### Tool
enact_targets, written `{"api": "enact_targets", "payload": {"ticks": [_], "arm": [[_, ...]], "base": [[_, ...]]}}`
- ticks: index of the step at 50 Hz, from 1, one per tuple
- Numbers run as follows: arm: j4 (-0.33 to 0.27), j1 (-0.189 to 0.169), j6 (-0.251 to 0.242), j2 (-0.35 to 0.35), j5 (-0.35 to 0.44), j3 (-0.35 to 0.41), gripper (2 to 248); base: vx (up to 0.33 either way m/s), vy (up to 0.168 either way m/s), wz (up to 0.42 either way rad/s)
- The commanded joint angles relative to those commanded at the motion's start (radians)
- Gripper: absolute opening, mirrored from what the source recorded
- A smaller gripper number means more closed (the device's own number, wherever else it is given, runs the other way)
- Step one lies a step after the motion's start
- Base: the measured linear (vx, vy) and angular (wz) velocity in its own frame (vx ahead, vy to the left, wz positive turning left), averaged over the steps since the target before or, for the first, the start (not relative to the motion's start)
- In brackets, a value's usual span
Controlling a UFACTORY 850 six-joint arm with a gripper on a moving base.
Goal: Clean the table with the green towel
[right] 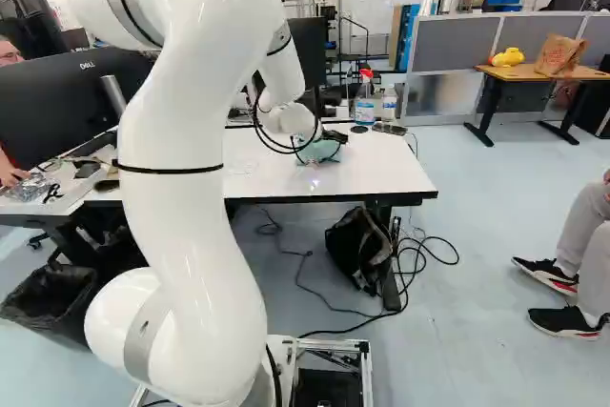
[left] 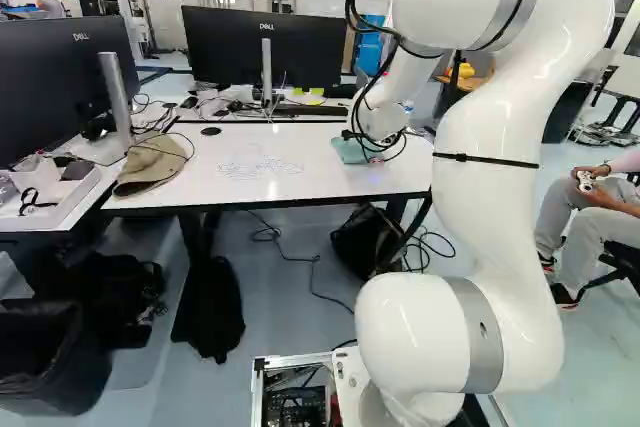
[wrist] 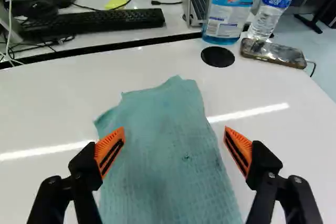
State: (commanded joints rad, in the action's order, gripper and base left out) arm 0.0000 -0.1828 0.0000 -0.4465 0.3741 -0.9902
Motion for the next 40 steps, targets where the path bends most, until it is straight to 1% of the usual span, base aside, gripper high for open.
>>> {"api": "enact_targets", "payload": {"ticks": [12, 20, 21, 25, 26, 31, 32, 36, 37, 40], "arm": [[0.0, 0.0, 0.0, 0.0, -0.094, 0.0, 247], [0.0, 0.0, 0.0, 0.0, -0.094, 0.0, 247], [0.0, 0.0, 0.0, 0.0, -0.094, 0.0, 240], [0.0, 0.0, 0.0, 0.0, -0.094, 0.0, 240], [0.0, 0.0, 0.0, 0.0, -0.094, 0.0, 202], [0.0, 0.0, 0.0, 0.0, -0.094, 0.0, 202], [0.0, 0.0, 0.0, 0.0, -0.094, 0.0, 166], [0.0, 0.0, 0.0, 0.0, -0.094, 0.0, 166], [0.0, 0.0, 0.0, 0.0, -0.094, 0.0, 133], [0.0, 0.0, 0.0, 0.0, -0.094, 0.0, 133]], "base": [[0.0, 0.0, 0.0], [0.0, 0.0, 0.0], [0.0, 0.0, 0.0], [0.0, 0.0, 0.0], [0.0, 0.0, 0.0], [0.0, 0.0, 0.0], [0.0, 0.0, 0.0], [0.0, 0.0, 0.0], [0.0, 0.0, 0.0], [0.0, 0.0, 0.0]]}}
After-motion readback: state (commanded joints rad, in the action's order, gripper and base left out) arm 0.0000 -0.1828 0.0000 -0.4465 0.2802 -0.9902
